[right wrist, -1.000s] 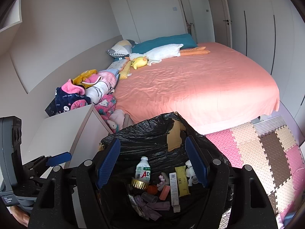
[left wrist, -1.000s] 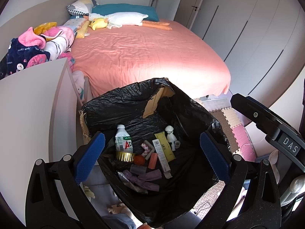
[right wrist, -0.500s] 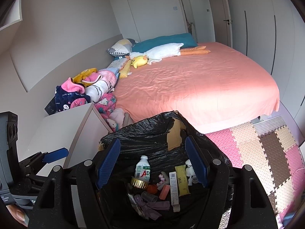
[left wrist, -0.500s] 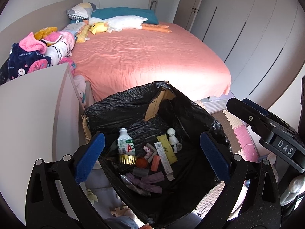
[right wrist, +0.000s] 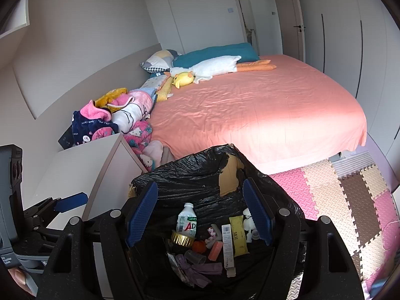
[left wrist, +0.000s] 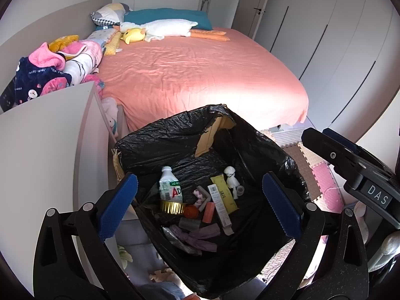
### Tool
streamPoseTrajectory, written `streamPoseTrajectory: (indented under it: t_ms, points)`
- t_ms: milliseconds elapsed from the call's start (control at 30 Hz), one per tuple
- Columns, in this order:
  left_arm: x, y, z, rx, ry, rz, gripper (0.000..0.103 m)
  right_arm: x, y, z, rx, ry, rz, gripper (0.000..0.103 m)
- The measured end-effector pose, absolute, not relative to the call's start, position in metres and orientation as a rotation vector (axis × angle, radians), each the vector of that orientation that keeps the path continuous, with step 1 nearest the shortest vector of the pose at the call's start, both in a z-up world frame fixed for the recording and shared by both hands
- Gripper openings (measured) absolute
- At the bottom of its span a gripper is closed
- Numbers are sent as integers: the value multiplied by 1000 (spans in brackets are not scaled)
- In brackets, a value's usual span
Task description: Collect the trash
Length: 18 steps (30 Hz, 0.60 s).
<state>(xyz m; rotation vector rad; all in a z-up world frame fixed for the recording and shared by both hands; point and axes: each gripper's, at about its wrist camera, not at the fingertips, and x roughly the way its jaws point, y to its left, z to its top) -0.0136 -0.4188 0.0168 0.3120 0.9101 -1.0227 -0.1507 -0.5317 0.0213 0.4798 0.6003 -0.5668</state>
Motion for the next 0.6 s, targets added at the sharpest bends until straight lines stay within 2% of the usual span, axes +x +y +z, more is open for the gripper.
streamPoseTrajectory:
  t_ms: [600]
  points:
    - [-20, -419, 20, 331, 865, -1037, 97, -152, -530, 14, 480, 606, -567, 71]
